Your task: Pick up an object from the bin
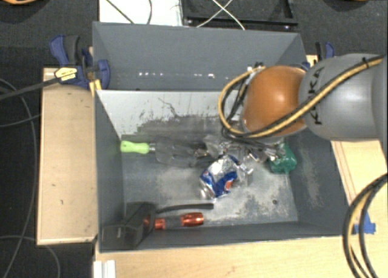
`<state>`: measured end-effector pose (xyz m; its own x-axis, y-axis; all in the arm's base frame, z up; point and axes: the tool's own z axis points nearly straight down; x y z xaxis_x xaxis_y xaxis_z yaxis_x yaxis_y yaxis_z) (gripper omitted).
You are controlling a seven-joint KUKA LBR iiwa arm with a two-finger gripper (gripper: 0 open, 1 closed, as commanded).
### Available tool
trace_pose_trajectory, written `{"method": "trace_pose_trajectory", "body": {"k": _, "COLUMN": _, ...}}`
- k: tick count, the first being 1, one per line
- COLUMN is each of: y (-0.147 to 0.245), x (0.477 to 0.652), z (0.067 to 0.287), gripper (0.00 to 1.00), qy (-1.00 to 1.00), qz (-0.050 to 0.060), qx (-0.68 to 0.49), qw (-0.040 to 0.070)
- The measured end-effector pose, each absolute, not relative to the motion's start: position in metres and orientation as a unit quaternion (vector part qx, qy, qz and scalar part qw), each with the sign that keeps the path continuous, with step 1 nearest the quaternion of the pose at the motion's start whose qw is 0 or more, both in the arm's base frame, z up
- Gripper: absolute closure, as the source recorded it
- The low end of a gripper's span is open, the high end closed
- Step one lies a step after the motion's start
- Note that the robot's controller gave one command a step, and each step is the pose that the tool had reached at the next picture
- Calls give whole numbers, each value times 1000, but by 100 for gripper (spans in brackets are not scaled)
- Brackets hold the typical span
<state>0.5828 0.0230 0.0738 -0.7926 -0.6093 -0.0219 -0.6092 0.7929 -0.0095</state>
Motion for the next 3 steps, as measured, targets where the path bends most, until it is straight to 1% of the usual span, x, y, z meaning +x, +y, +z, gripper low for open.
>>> {"method": "trace_pose_trajectory", "body": {"k": 1, "y": 27, "x": 597, "z": 77, "gripper": 100, "qy": 947, "qz": -1, "qx": -320, "qw": 9}}
{"method": "trace_pose_trajectory", "body": {"k": 2, "y": 27, "x": 597, "z": 77, "gripper": 100, "qy": 948, "qz": -1, "qx": -318, "qw": 9}}
{"method": "trace_pose_trajectory", "body": {"k": 3, "y": 27, "x": 599, "z": 146, "gripper": 100, "qy": 949, "qz": -1, "qx": -314, "qw": 12}}
